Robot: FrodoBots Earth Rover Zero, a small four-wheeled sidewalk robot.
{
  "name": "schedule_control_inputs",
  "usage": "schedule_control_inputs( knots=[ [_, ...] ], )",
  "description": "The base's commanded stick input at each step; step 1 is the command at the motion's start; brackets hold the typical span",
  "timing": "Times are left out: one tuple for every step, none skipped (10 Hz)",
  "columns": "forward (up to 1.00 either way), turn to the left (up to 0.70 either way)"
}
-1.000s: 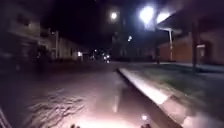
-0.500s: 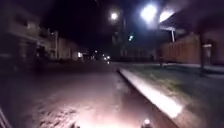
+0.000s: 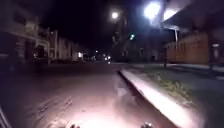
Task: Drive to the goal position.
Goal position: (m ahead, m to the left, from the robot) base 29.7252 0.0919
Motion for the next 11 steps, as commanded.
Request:
schedule_control_inputs(
  knots=[
    [0.70, 0.00],
    [0.70, 0.00],
    [0.70, 0.00],
    [0.70, 0.00],
    [0.70, 0.00],
    [0.70, 0.00],
    [0.70, 0.00],
    [0.70, 0.00],
    [0.70, 0.00],
    [0.70, 0.00],
    [0.70, 0.00]
  ],
)
